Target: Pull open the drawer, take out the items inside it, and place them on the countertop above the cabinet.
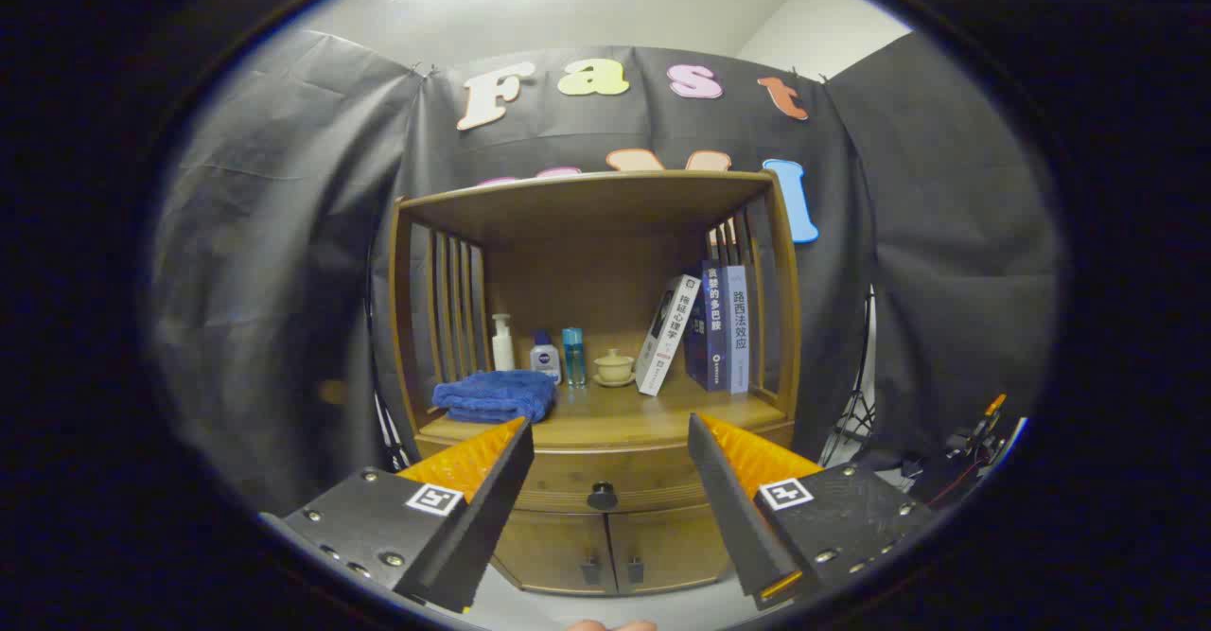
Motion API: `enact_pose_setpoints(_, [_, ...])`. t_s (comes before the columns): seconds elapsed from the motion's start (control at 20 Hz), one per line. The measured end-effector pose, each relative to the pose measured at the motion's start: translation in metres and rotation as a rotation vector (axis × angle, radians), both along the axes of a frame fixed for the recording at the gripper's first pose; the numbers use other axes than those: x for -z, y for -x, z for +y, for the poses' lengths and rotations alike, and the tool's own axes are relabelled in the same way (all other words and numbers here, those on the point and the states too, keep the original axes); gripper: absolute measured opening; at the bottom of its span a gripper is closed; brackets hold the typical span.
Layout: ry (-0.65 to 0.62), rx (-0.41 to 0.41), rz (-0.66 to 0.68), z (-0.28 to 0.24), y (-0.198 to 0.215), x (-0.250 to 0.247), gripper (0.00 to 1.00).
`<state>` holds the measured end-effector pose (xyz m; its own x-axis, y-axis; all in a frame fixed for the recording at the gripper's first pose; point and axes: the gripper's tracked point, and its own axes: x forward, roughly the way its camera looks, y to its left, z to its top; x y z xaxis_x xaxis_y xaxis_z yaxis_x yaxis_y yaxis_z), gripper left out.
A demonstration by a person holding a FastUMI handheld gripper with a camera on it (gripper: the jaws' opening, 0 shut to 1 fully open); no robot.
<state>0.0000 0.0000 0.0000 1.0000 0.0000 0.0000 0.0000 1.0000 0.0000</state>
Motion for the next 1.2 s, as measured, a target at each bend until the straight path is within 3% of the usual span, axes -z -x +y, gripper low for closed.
enact_pose_setpoints(0.8, [-0.026, 0.009, 0.014, -0.010, -0.011, 0.019, 0.98])
enact_pose_setpoints(1.2, [-0.062, -0.025, 0.109, -0.004, -0.064, 0.091, 0.94])
